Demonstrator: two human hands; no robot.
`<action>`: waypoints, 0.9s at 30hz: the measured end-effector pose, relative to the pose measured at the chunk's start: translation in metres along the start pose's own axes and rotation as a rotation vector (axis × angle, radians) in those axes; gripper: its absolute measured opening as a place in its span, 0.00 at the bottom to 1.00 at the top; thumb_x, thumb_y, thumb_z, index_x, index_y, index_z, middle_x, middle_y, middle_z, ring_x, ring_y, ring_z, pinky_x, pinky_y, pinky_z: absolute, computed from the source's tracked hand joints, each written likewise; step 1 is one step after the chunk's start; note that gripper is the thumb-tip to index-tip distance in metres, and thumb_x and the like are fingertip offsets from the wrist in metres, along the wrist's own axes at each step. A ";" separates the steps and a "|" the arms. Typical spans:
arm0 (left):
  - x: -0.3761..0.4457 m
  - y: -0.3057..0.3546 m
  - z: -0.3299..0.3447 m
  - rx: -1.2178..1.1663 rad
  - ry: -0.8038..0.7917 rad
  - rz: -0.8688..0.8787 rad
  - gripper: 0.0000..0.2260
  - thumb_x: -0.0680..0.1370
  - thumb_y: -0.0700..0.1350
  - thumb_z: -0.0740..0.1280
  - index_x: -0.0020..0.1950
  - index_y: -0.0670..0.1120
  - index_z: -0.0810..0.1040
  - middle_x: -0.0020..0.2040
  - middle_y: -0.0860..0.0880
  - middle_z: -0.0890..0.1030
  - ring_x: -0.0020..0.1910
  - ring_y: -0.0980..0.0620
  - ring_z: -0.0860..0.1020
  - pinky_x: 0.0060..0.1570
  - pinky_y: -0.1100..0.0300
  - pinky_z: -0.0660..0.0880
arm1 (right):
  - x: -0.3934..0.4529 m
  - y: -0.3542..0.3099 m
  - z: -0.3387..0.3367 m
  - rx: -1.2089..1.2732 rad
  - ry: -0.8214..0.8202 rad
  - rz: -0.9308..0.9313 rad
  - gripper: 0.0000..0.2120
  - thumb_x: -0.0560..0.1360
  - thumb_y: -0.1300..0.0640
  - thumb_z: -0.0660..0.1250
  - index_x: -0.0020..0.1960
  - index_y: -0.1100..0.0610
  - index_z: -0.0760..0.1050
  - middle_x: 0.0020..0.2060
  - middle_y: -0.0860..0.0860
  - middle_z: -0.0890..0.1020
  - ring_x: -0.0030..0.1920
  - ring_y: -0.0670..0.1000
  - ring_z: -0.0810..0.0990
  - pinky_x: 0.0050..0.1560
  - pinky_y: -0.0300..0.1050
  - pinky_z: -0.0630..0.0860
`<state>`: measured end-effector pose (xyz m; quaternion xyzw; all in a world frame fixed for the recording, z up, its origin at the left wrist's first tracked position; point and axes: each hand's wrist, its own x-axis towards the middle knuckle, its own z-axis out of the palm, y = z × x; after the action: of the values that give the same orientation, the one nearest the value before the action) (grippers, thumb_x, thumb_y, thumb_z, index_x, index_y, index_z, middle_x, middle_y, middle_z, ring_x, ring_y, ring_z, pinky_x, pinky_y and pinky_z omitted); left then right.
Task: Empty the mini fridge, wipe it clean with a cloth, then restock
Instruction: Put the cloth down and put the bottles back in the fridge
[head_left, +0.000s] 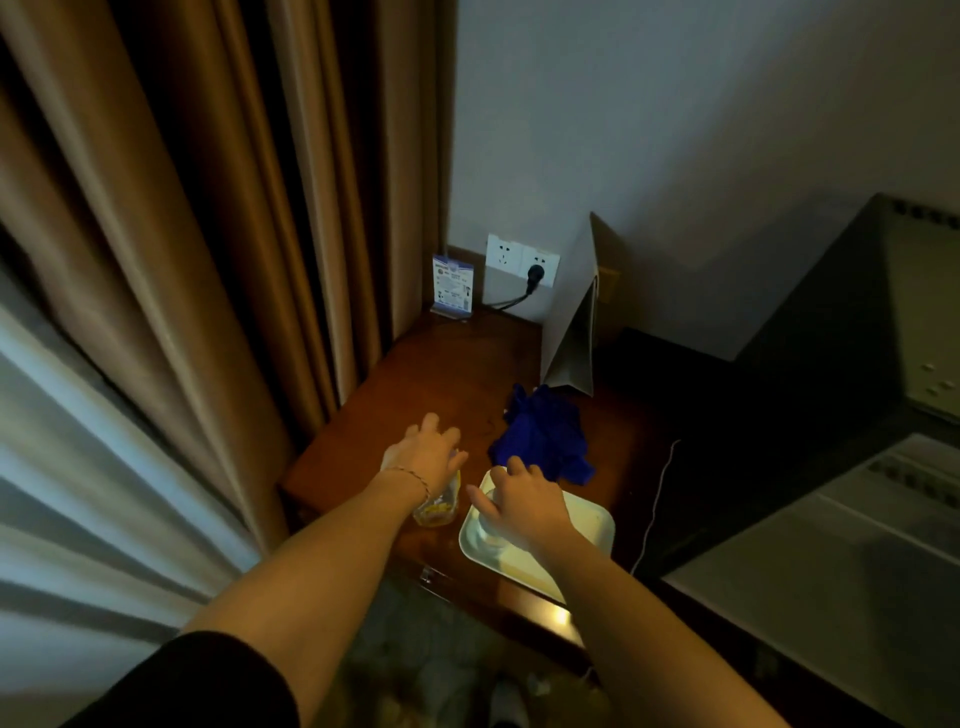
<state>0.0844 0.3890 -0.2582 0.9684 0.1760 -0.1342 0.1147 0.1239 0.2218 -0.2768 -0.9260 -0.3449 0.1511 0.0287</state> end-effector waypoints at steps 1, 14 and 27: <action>-0.001 -0.002 0.002 -0.035 0.021 0.000 0.14 0.84 0.56 0.55 0.66 0.51 0.68 0.65 0.46 0.64 0.62 0.44 0.70 0.57 0.47 0.75 | -0.001 -0.001 0.005 0.013 -0.002 0.007 0.27 0.82 0.35 0.50 0.66 0.55 0.71 0.59 0.55 0.73 0.59 0.59 0.76 0.47 0.51 0.72; -0.016 -0.001 0.017 -0.210 0.061 0.050 0.10 0.83 0.52 0.59 0.59 0.48 0.71 0.58 0.49 0.65 0.49 0.48 0.77 0.55 0.50 0.78 | -0.020 0.000 0.012 0.147 0.096 0.128 0.19 0.85 0.47 0.54 0.62 0.61 0.73 0.60 0.56 0.70 0.51 0.58 0.80 0.43 0.46 0.68; -0.067 0.079 -0.002 -0.080 0.112 0.177 0.14 0.84 0.54 0.57 0.60 0.44 0.72 0.58 0.45 0.68 0.48 0.41 0.79 0.49 0.47 0.77 | -0.105 0.043 -0.010 0.144 0.254 0.152 0.12 0.84 0.53 0.58 0.55 0.61 0.74 0.56 0.55 0.72 0.46 0.59 0.78 0.41 0.47 0.66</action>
<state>0.0537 0.2968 -0.2225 0.9809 0.1011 -0.0620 0.1544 0.0787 0.1222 -0.2467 -0.9565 -0.2559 0.0591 0.1270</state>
